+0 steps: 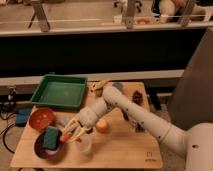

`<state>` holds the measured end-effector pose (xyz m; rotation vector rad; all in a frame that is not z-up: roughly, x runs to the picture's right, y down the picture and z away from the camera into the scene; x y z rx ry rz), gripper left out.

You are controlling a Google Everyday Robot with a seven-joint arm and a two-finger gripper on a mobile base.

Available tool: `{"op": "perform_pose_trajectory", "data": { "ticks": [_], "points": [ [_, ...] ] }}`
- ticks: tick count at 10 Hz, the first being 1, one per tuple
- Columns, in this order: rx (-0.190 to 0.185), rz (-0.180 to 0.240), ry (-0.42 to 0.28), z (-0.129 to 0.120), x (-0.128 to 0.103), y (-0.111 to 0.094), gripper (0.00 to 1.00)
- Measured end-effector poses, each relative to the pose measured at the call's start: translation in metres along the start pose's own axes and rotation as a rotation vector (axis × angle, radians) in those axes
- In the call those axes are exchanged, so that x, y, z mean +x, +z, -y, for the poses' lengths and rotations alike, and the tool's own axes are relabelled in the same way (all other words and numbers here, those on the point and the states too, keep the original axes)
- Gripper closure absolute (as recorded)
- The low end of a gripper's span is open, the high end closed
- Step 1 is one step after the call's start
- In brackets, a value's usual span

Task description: Place pepper in paper cup

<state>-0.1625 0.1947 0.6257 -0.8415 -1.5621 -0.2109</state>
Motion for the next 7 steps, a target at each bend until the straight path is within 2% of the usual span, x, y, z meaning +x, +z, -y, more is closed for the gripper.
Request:
{"op": "perform_pose_trajectory", "data": {
  "ticks": [7],
  "points": [
    [0.016, 0.023, 0.030, -0.004, 0.026, -0.010, 1.00]
  ]
}}
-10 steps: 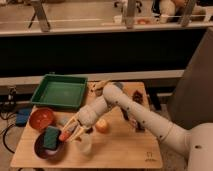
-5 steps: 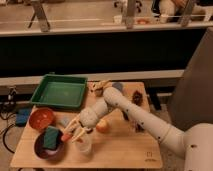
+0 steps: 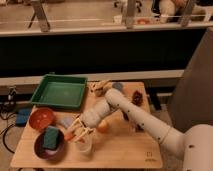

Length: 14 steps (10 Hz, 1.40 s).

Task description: Place pepper in paper cup

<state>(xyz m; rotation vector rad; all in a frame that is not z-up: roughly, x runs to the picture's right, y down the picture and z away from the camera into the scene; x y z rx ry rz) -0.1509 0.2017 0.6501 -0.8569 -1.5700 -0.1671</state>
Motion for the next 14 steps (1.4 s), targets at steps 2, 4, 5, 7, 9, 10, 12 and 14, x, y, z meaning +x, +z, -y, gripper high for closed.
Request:
{"op": "perform_pose_trajectory", "data": {
  "ticks": [2, 4, 5, 7, 9, 10, 12, 14],
  "points": [
    [0.000, 0.008, -0.004, -0.006, 0.004, -0.005, 1.00],
    [0.002, 0.017, -0.007, -0.011, 0.008, -0.010, 1.00],
    [0.003, 0.022, -0.008, -0.013, 0.009, -0.012, 1.00],
    [0.003, 0.034, -0.010, -0.016, 0.012, -0.016, 1.00],
    [-0.003, 0.029, -0.012, -0.019, 0.013, -0.015, 0.87],
    [-0.004, 0.026, -0.016, -0.019, 0.014, -0.015, 0.76],
    [0.005, 0.028, -0.024, -0.019, 0.015, -0.015, 0.55],
    [0.012, 0.026, -0.033, -0.017, 0.017, -0.019, 0.35]
  ]
}}
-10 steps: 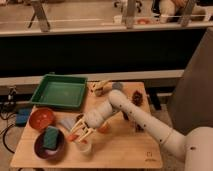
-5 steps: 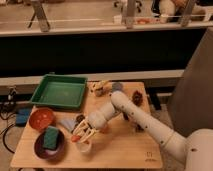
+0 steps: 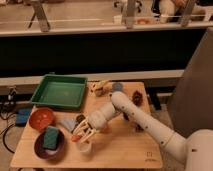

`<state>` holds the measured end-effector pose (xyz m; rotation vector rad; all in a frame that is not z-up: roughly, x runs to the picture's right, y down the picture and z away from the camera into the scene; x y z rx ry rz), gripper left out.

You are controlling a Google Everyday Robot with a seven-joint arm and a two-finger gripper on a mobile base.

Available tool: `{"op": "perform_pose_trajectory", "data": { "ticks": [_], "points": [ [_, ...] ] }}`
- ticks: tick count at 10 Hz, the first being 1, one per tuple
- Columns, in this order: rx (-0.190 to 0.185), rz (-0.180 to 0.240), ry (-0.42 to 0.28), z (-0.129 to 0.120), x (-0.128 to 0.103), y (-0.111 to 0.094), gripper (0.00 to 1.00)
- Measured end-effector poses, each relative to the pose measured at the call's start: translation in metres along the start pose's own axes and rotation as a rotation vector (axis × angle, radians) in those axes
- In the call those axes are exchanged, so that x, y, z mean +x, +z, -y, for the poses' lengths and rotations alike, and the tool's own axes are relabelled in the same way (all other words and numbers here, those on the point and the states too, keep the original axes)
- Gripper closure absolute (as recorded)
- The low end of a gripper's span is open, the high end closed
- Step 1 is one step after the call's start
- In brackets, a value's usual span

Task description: Place pepper in paper cup

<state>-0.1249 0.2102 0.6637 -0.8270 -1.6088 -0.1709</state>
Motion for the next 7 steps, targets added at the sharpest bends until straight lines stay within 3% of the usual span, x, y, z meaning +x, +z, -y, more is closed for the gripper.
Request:
{"op": "perform_pose_trajectory", "data": {
  "ticks": [2, 7],
  "points": [
    [-0.006, 0.000, -0.012, -0.001, 0.002, -0.007, 0.21],
    [-0.057, 0.033, -0.116, -0.007, 0.005, -0.028, 0.20]
  ]
}}
